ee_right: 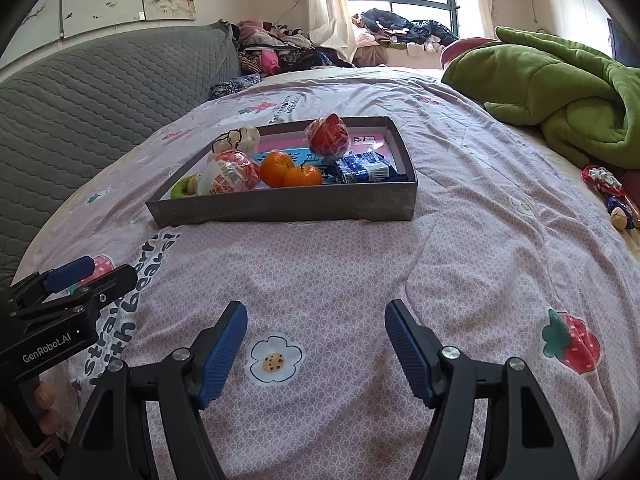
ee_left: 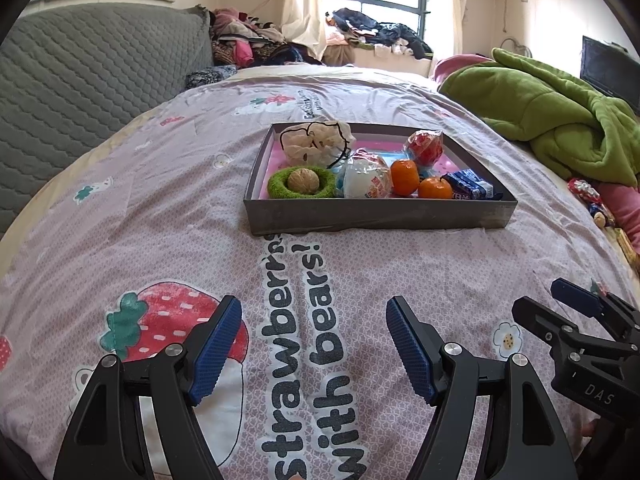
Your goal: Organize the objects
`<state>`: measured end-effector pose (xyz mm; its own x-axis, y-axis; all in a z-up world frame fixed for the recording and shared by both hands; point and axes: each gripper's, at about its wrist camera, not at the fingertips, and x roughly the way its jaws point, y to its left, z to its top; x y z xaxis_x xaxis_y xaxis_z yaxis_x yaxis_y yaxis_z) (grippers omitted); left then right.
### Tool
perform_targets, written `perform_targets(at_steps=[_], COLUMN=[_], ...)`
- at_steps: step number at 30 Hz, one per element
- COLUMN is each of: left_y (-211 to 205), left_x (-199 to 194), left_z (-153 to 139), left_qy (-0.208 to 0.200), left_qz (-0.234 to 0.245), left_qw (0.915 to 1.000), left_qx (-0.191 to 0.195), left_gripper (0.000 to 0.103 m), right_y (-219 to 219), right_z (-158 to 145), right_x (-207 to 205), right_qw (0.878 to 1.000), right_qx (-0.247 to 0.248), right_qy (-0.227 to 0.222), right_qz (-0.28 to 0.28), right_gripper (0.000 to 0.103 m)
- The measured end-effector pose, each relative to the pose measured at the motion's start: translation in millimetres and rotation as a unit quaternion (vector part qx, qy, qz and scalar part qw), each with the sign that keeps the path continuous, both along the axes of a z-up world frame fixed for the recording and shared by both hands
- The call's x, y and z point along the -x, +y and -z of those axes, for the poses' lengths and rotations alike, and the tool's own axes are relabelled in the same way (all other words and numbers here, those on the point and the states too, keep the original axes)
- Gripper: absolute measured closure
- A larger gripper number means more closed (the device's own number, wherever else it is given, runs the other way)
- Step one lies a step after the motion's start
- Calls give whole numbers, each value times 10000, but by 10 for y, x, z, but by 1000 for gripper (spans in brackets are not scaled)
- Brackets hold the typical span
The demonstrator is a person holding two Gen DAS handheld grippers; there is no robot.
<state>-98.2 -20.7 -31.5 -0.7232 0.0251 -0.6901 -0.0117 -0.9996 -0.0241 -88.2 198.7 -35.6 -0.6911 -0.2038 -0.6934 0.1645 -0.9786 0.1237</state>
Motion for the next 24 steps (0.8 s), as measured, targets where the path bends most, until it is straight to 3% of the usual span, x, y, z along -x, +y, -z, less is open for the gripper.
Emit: perform_targets(at_steps=[24], left_y=[-21], left_x=[-9], left_z=[-5], left_qy=[21], left_qz=[41], left_qw=[10000], left_qx=[7], left_gripper=[27], right_y=[-29], right_z=[14], right_x=[0], right_qw=[10000], right_qx=[-59], right_qy=[-11], right_qz=[-50], right_gripper=[32])
